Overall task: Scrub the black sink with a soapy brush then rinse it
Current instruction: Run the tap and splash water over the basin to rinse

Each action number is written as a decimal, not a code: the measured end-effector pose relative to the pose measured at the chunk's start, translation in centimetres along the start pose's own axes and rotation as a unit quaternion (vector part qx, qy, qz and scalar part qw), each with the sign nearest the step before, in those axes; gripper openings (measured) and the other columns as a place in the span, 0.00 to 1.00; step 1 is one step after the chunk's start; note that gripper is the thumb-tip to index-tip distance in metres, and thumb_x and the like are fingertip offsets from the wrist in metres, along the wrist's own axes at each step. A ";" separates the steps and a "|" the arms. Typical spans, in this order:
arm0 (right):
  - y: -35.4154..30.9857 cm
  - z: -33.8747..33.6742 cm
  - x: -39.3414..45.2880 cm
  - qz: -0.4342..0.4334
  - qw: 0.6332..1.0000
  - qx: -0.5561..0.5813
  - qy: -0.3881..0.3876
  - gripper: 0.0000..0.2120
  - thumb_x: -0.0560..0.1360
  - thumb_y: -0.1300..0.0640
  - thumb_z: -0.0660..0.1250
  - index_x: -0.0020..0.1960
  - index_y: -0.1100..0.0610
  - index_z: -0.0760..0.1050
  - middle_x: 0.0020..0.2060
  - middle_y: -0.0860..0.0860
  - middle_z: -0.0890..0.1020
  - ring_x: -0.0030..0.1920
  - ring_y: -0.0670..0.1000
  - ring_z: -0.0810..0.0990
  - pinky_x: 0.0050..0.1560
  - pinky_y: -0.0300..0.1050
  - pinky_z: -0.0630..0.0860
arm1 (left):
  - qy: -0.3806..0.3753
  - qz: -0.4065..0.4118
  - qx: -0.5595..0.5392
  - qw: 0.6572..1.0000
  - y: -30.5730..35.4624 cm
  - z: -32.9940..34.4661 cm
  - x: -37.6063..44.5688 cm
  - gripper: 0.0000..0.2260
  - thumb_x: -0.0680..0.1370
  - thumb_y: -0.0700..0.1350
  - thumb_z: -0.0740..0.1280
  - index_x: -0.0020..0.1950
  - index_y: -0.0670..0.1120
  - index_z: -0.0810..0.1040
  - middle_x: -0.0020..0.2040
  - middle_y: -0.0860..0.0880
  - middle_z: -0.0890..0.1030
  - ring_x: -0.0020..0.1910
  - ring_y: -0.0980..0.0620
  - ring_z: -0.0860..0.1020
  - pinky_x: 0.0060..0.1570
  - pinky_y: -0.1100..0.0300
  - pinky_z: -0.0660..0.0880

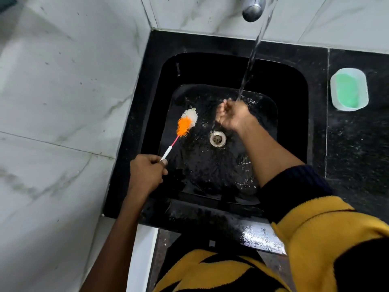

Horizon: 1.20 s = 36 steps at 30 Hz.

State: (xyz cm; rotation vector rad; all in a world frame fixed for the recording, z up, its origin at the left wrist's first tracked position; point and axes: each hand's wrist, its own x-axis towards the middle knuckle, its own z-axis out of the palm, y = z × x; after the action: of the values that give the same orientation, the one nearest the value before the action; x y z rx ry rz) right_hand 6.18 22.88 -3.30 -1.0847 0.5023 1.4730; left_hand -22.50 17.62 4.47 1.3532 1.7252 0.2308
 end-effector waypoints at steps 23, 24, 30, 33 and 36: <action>-3.1 1.5 -1.3 0.079 0.816 -0.569 -0.064 0.16 0.78 0.75 0.49 0.59 0.72 0.73 0.55 0.68 0.79 0.56 0.63 0.81 0.56 0.54 0.79 | 0.024 -0.007 -0.015 1.000 -0.5 -0.7 0.5 0.07 0.77 0.40 0.69 0.40 0.42 0.84 0.28 0.46 0.81 0.20 0.57 0.72 0.23 0.67 0.70; -3.2 1.1 -1.3 0.075 0.804 -0.588 -0.053 0.16 0.78 0.75 0.50 0.57 0.72 0.74 0.54 0.69 0.79 0.55 0.63 0.81 0.53 0.53 0.81 | 0.023 -0.007 -0.014 1.000 -0.5 -0.7 0.5 0.07 0.77 0.40 0.68 0.40 0.42 0.84 0.28 0.46 0.81 0.20 0.56 0.72 0.23 0.66 0.70; -4.0 0.1 -0.9 -0.045 0.795 -0.605 0.018 0.10 0.76 0.77 0.57 0.51 0.69 0.75 0.47 0.63 0.81 0.38 0.54 0.84 0.33 0.42 0.82 | 0.013 -0.010 -0.017 1.000 -0.3 0.0 0.5 0.08 0.77 0.39 0.68 0.39 0.41 0.84 0.27 0.47 0.81 0.19 0.55 0.72 0.22 0.66 0.69; -4.3 0.5 -1.7 -0.032 0.758 -0.651 0.003 0.07 0.75 0.75 0.62 0.46 0.69 0.78 0.42 0.61 0.83 0.45 0.55 0.85 0.35 0.38 0.82 | 0.007 -0.007 -0.021 1.000 0.1 0.4 0.2 0.08 0.77 0.39 0.68 0.40 0.40 0.84 0.28 0.46 0.81 0.20 0.55 0.72 0.22 0.65 0.70; -4.4 0.5 -2.5 0.025 0.706 -0.707 -0.027 0.12 0.74 0.79 0.59 0.48 0.68 0.78 0.44 0.64 0.83 0.45 0.54 0.85 0.34 0.37 0.81 | 0.004 -0.002 -0.021 1.000 0.5 0.7 0.1 0.08 0.77 0.39 0.68 0.39 0.40 0.83 0.27 0.46 0.80 0.19 0.56 0.72 0.22 0.65 0.70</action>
State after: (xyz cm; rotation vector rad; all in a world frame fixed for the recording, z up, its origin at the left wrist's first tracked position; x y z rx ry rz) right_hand 9.85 22.92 0.21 -2.1563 -0.8960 1.8751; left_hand -21.65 17.65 4.26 1.3192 1.7210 0.2703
